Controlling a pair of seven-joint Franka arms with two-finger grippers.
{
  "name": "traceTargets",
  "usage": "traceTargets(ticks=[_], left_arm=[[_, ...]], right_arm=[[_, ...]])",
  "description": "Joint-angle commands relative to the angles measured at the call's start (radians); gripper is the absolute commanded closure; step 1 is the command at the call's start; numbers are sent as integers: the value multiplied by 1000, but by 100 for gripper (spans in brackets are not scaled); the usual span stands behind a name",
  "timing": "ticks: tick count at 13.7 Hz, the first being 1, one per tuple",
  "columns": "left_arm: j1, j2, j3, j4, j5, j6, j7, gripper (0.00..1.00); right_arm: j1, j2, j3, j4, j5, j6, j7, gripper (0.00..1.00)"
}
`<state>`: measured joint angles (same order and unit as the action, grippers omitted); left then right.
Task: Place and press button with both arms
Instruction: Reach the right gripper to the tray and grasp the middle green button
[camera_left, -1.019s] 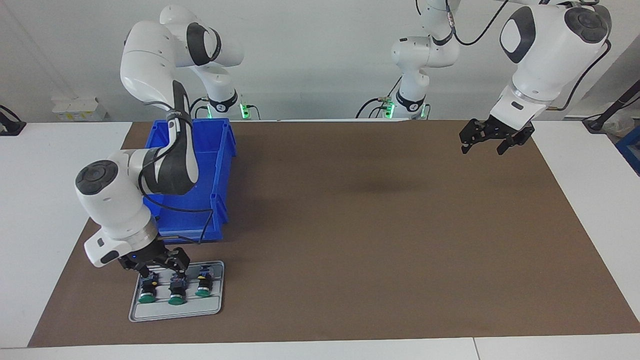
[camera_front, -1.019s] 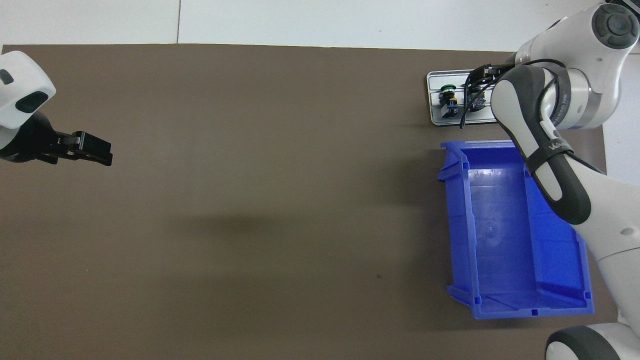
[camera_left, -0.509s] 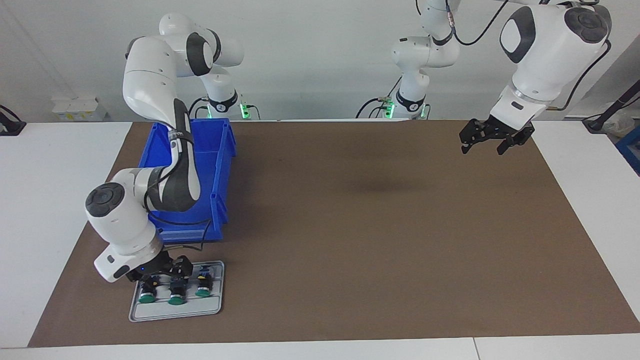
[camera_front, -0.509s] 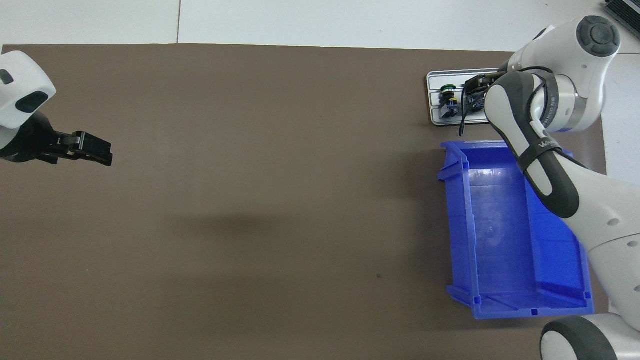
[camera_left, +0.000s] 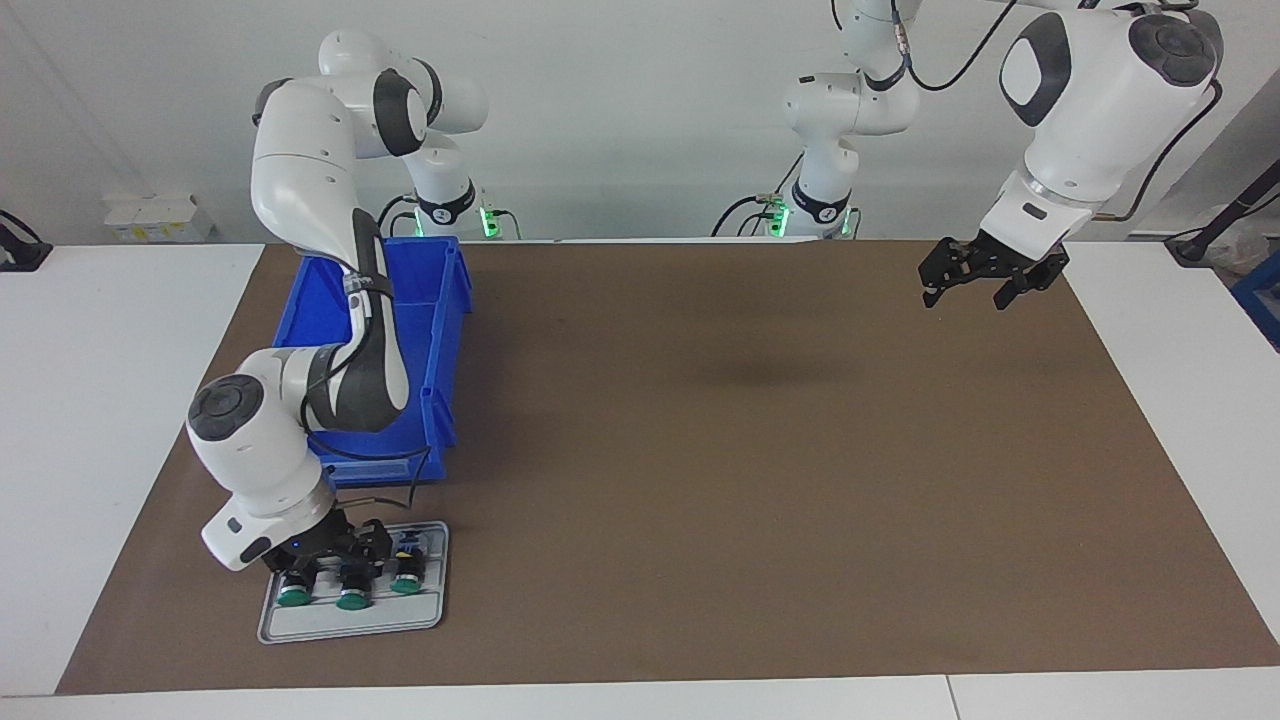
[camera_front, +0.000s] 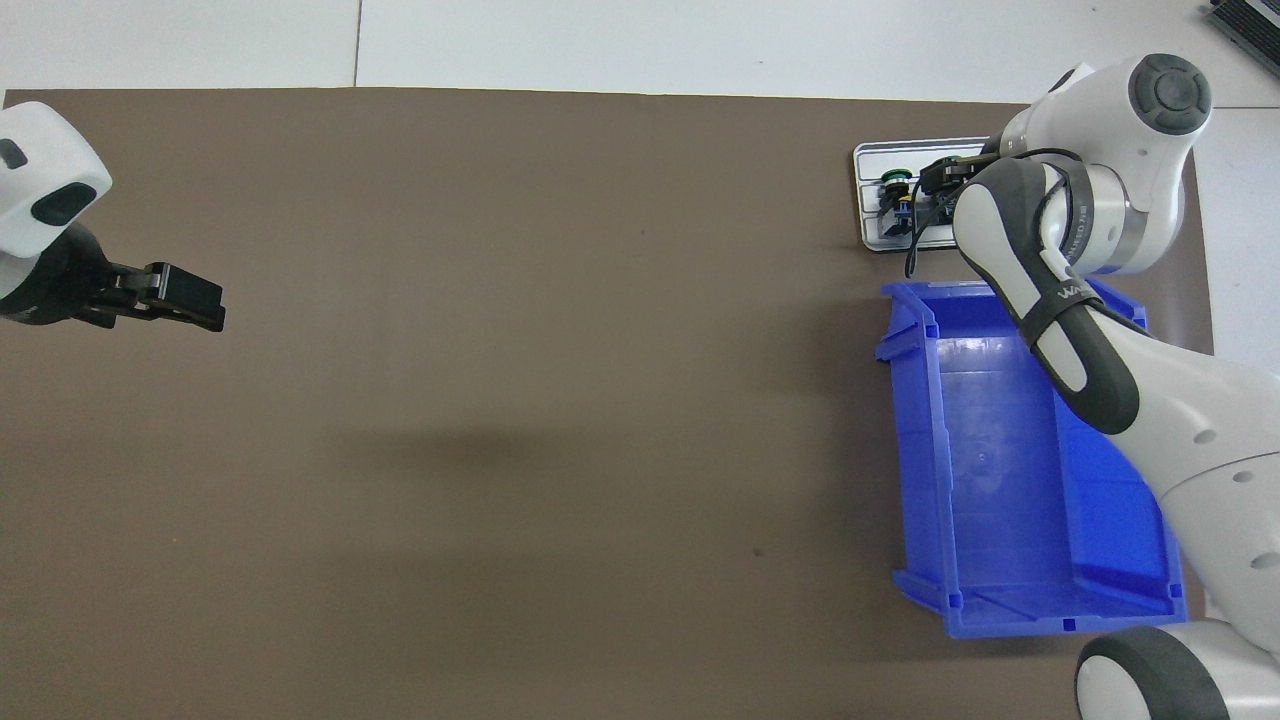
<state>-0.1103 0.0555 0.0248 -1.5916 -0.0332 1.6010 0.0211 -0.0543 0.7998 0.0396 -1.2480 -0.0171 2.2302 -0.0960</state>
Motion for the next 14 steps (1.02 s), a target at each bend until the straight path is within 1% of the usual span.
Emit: traceTargets(ticks=[1, 2, 3, 4, 5, 6, 7, 10, 14], left_arm=[[11, -28, -6, -36, -10, 22, 10, 0], [11, -28, -5, -36, -10, 22, 10, 0], [11, -28, -5, -36, -10, 22, 10, 0], [12, -28, -5, -36, -10, 22, 10, 0], [11, -29, -6, -34, -8, 22, 10, 0], [11, -28, -5, -36, -10, 22, 10, 0], [12, -29, -6, -36, -10, 22, 10, 0], [11, -29, -6, -36, -8, 22, 10, 0], [12, -28, -6, -36, -10, 22, 10, 0]], right_arm=[[-7, -20, 6, -60, 37, 39, -39, 12], [-9, -22, 8, -61, 37, 36, -40, 15], [-7, -22, 8, -61, 37, 34, -37, 26], [-9, -22, 8, -59, 37, 32, -37, 44], [-12, -24, 8, -57, 37, 29, -39, 66], [-15, -25, 8, -54, 36, 28, -39, 81], [-15, -27, 8, -51, 37, 31, -39, 99], [-3, -66, 8, -54, 39, 34, 19, 100], [16, -171, 6, -90, 37, -27, 188, 100]])
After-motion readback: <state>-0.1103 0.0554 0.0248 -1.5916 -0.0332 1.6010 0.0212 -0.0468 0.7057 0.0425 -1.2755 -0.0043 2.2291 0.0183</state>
